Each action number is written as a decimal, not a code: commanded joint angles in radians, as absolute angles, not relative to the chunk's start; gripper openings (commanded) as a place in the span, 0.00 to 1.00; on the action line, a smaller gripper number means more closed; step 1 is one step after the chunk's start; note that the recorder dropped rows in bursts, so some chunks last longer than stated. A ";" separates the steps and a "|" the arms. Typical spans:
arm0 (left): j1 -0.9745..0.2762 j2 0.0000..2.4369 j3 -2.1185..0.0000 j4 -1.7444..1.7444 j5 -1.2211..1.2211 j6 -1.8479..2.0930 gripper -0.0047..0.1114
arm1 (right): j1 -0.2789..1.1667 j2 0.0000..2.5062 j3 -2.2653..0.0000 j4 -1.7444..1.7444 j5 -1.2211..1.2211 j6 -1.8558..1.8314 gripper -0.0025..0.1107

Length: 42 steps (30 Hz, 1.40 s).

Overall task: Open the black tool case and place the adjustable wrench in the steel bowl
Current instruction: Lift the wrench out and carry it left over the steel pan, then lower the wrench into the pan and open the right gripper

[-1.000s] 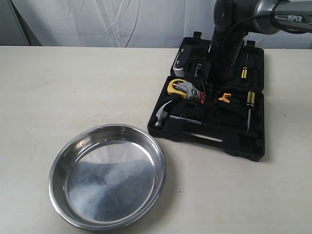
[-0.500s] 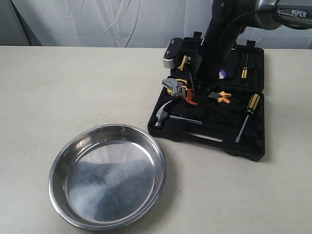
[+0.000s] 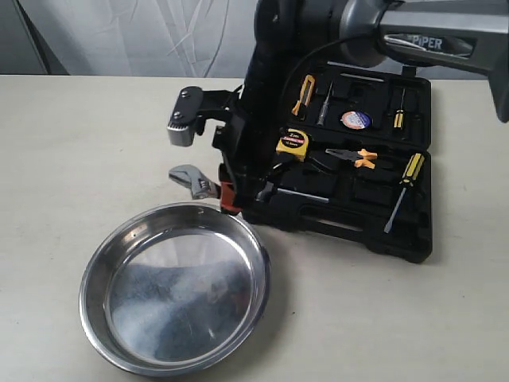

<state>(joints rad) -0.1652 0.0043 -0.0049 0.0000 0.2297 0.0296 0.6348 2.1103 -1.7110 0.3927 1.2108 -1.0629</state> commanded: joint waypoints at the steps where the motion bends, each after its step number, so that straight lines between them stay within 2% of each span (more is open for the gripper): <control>1: -0.172 0.000 0.000 0.000 0.224 0.029 0.04 | 0.693 2.095 -1.717 0.410 1.221 -1.072 0.01; 18: -0.172 0.000 0.000 0.000 0.224 0.029 0.04 | 0.829 2.114 -1.717 0.412 1.094 -1.072 0.01; 42: -0.172 0.000 0.000 0.000 0.224 0.029 0.04 | 0.838 2.191 -1.717 0.439 1.088 -1.072 0.01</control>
